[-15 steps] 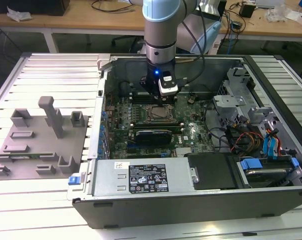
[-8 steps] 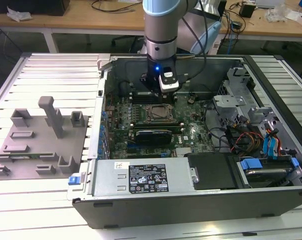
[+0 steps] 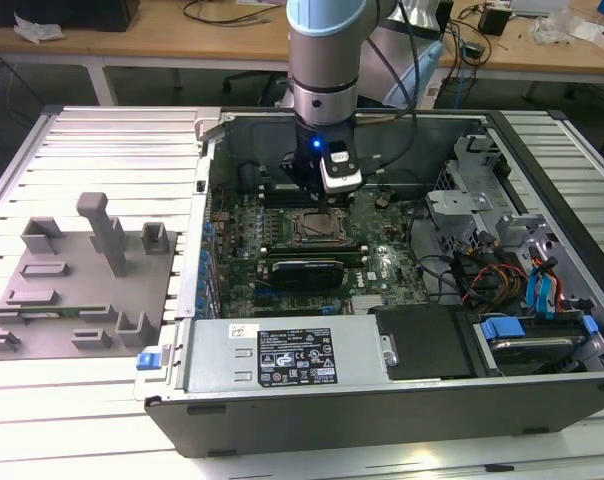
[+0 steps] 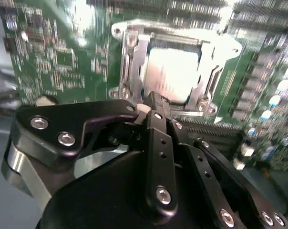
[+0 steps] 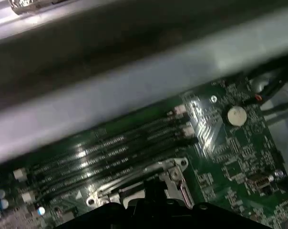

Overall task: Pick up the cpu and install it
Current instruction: 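Install the first cpu locking lever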

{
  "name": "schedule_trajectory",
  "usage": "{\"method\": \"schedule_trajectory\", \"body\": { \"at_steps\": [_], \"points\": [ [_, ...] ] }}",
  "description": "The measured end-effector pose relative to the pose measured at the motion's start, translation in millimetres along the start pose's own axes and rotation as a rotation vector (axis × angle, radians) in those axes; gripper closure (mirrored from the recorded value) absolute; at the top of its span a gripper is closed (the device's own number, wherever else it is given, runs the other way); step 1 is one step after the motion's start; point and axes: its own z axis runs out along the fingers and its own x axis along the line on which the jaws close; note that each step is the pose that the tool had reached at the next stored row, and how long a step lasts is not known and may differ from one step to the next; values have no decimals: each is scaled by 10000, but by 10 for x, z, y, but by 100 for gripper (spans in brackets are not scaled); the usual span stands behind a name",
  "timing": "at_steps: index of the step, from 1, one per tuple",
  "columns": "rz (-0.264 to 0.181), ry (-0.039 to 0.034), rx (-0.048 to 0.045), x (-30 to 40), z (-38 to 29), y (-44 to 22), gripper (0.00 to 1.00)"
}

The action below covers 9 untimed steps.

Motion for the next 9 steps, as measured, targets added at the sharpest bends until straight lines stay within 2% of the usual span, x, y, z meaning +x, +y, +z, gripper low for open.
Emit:
{"method": "schedule_trajectory", "body": {
  "at_steps": [2, 3, 4, 5, 7, 9],
  "points": [
    [-1, 0, 0, -45, -4, -110, 89],
    [0, 0, 0, -57, -5, -140, 89],
    [0, -1, 0, -66, -5, -162, 89],
    [-5, -17, 39, -74, -6, -181, 89],
    [-8, -27, 71, -79, -21, -192, 89],
    [-7, -28, 69, -91, -89, -202, 89]
  ]
}}
